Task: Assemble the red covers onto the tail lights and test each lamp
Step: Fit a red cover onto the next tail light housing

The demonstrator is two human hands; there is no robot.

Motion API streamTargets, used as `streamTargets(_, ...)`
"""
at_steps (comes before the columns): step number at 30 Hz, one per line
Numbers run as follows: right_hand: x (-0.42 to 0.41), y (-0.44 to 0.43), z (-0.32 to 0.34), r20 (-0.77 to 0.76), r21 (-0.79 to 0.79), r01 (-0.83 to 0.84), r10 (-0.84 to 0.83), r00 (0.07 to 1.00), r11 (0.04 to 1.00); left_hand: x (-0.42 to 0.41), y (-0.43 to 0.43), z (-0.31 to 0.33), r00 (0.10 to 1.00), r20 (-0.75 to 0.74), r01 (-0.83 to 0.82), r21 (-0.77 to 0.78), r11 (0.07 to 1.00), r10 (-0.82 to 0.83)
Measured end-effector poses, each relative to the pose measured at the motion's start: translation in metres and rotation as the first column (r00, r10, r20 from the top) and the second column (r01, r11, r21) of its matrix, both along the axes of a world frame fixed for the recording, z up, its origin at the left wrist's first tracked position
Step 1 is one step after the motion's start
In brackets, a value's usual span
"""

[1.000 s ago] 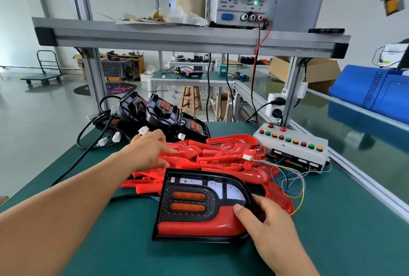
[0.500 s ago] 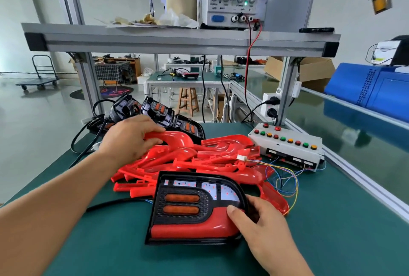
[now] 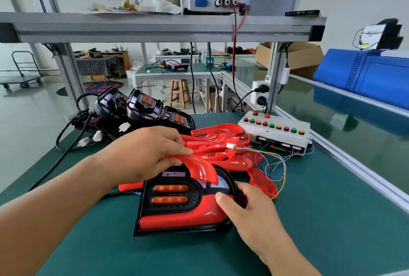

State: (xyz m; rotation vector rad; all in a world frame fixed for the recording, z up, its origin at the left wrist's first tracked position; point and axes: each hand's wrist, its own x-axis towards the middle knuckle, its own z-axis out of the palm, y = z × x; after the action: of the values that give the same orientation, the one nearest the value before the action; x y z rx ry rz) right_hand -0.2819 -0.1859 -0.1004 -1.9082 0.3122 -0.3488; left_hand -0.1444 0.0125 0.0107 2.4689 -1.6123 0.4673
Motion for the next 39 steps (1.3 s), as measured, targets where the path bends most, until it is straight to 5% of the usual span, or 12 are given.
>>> streamTargets(30,-0.001,-0.001,0.002,0.004,0.03,0.024,-0.024,1.0,0.999,-0.004,-0.013,-0.039,0.946,-0.289,-0.17,-0.064,0.983,0.144)
streamTargets(35,0.004,-0.007,0.018,-0.1,0.218,-0.141,0.166,0.981,0.966,0.003,-0.004,-0.04,0.931,-0.364,-0.085,-0.134,0.987,0.031)
streamTargets(39,0.018,-0.008,0.029,-0.216,0.115,-0.033,0.057,0.975,0.993,0.012,0.0,-0.043,0.911,-0.411,-0.043,-0.152,0.987,-0.024)
